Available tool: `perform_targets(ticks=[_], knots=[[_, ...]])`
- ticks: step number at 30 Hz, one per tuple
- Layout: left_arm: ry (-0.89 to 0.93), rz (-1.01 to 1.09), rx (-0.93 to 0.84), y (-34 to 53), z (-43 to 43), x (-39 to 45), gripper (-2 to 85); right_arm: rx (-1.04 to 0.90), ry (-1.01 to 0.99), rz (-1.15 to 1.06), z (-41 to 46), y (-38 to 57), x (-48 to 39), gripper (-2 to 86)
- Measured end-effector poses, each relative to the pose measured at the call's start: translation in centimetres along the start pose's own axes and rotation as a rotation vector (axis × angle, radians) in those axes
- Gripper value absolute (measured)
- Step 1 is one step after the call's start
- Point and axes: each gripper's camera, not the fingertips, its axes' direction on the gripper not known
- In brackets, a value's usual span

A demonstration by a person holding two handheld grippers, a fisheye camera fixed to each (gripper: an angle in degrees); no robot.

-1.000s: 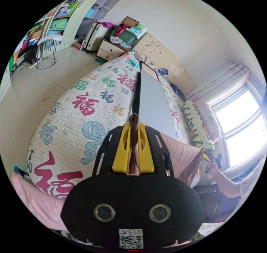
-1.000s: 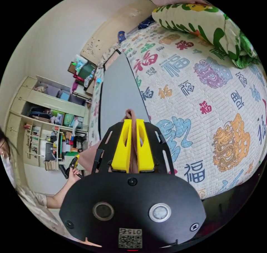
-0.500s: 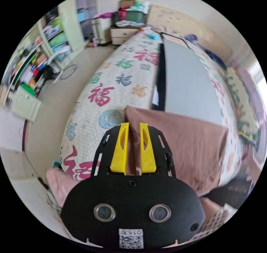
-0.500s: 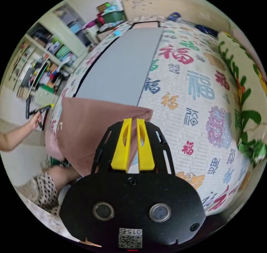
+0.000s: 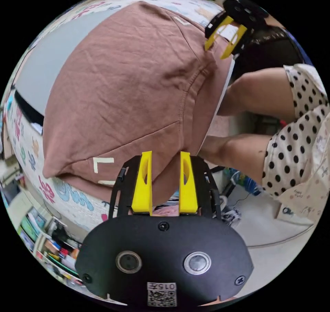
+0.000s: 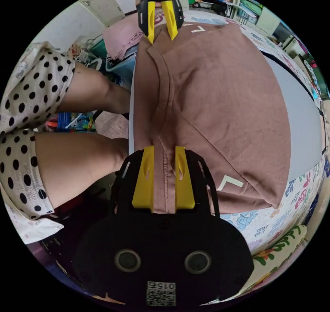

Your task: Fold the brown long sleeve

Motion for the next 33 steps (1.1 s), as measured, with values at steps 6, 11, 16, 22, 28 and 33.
perform_targets(ticks=[6,11,16,22,28,33], knots=[[-0.004,0.068,0.013,1.0,1.4,-1.6,4.2,-0.087,-0.097,0.091,0.8,3.4,6.7,1.4],[0.161,-0.071,0.131,3.4,-1.3,-7.7,0.0,0.023,-0.2,0.276,-5.4,8.2,17.4,-0.1],[0.131,-0.403,0.548,8.0,-11.9,-23.6,-0.2,0.218,-0.002,0.569,-18.9,15.3,41.0,-0.3],[-0.061,-0.727,1.002,11.7,-20.8,-33.4,2.4,0.632,0.267,0.939,-32.6,21.8,55.9,0.3],[-0.016,-0.675,0.886,12.9,-12.2,-25.4,6.6,0.454,-0.148,0.946,-19.8,23.2,50.3,5.1],[0.197,-0.695,0.669,12.1,-0.5,-15.8,9.1,0.338,-0.491,1.104,-9.0,24.3,42.8,8.4]])
